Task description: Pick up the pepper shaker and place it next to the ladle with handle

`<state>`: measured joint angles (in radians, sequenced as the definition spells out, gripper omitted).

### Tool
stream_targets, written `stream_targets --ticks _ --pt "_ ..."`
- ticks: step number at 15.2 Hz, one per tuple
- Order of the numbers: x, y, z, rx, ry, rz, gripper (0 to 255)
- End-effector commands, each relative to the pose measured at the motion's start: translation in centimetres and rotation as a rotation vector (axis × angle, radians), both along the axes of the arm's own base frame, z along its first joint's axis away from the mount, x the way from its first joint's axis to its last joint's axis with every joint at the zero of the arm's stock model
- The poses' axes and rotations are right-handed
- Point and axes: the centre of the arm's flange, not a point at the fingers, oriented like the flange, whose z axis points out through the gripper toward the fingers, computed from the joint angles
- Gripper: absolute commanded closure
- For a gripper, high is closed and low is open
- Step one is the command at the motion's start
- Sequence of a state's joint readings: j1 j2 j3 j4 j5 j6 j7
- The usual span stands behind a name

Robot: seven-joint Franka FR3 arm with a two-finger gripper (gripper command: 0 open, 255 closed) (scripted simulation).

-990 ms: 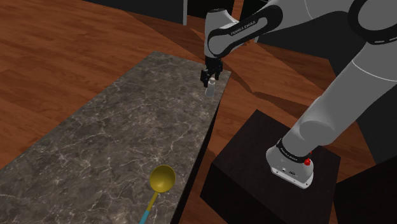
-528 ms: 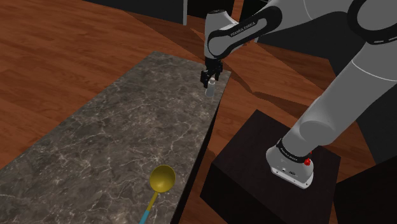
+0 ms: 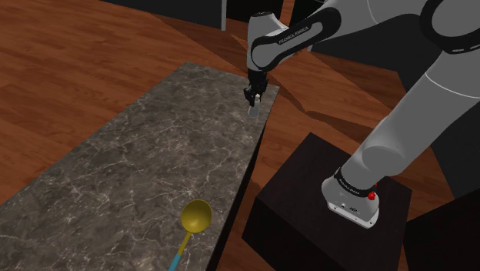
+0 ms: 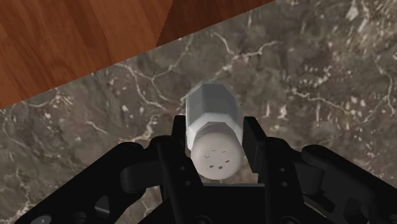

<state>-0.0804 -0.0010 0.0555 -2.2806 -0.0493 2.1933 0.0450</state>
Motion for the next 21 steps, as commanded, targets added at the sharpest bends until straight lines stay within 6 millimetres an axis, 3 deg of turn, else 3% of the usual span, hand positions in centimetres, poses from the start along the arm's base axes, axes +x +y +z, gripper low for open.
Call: stream_targets --ticks 1,21 --pt "0.0 0.0 0.0 0.0 0.001 0.0 255" --pt "0.0 0.0 10.0 0.0 0.001 0.0 255"
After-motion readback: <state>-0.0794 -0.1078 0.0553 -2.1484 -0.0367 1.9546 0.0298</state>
